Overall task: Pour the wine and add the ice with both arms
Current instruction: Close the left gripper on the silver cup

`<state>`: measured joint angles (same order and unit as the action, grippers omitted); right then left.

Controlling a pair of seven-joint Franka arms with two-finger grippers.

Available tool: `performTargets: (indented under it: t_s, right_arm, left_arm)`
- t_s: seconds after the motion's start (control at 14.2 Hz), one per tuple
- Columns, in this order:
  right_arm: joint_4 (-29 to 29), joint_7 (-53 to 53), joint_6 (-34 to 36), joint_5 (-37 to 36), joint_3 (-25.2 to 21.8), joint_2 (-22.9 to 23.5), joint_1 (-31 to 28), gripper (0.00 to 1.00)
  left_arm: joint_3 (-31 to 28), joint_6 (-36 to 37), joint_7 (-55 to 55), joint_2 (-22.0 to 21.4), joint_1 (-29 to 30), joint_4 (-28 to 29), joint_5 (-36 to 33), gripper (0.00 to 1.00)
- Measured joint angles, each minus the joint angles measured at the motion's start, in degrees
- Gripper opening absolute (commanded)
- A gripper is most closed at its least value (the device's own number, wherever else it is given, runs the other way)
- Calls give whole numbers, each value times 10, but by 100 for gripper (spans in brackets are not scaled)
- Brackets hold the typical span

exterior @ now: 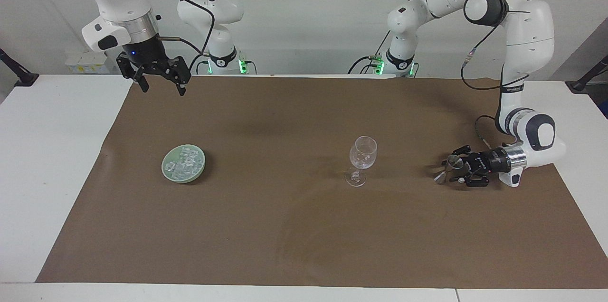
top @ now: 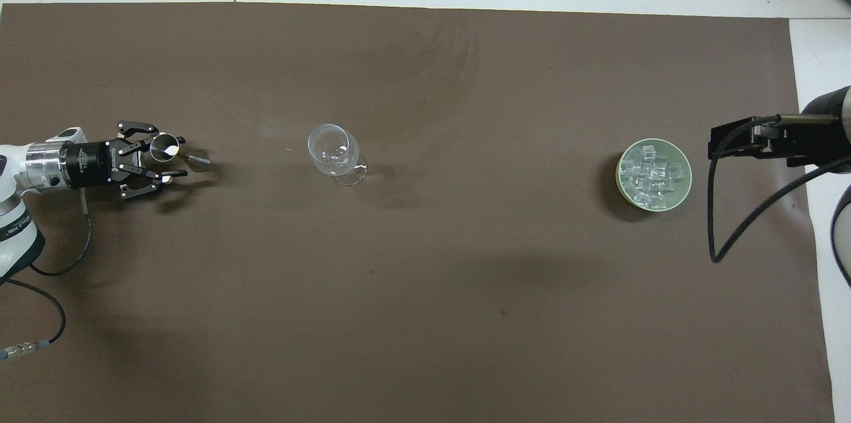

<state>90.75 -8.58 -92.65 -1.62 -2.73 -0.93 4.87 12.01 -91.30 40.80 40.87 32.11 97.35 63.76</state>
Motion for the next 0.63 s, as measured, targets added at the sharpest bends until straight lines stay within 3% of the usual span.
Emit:
performTargets:
  t_s: [0.63]
  right_arm:
    - [0, 0, 0, 0, 0, 0, 0, 100]
  left_arm:
    - [2, 0, -9, 1, 0, 0, 6, 54]
